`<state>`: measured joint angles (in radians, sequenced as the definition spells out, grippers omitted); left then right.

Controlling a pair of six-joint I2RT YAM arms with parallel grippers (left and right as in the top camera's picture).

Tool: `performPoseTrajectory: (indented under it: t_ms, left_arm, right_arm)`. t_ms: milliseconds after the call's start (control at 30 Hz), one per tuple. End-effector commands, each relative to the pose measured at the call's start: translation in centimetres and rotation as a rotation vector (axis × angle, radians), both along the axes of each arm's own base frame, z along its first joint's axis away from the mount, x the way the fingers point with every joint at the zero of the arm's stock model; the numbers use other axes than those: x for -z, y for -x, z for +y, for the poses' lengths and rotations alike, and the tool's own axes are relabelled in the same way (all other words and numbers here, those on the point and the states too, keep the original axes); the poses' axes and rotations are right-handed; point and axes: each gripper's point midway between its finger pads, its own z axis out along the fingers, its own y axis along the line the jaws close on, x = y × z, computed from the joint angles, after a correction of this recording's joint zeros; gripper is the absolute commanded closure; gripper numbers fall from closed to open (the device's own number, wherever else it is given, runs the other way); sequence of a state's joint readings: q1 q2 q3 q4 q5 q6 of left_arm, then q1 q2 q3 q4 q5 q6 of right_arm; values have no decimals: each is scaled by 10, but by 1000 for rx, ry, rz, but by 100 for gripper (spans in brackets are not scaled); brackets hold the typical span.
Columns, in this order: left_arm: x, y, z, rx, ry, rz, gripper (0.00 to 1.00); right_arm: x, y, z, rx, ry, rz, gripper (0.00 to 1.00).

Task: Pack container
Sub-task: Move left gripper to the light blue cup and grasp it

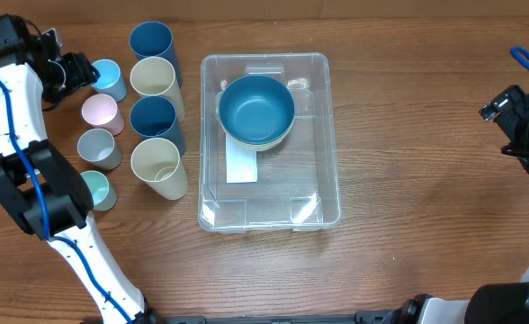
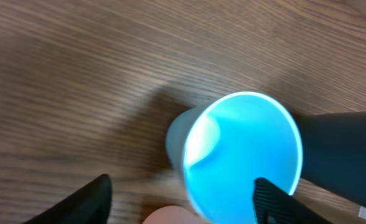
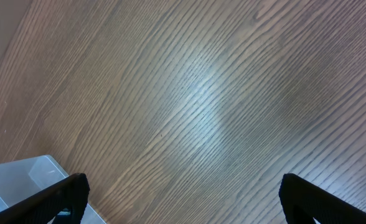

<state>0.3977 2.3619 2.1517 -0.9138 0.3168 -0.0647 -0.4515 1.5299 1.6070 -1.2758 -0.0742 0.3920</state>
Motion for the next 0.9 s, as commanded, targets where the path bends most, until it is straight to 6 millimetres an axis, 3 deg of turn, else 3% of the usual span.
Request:
performPoseTrajectory:
  t_ms: [0,133,433,867]
  left_arm:
    - [14,-12,-14,29,35,-6,34]
    - [24,-16,-19,37,36,-3,38]
    - [20,-25,-15,36,19,-41,44]
    - [18,-31,-10,14,1,-63,71]
  right_arm:
    - [-5,-1,-2,8,7,-16,0]
    - [-5,-1,-2,8,7,-16,0]
    - [-5,-1,-2,8,7,-16,0]
    - [-5,-1,-2,8,7,-16,0]
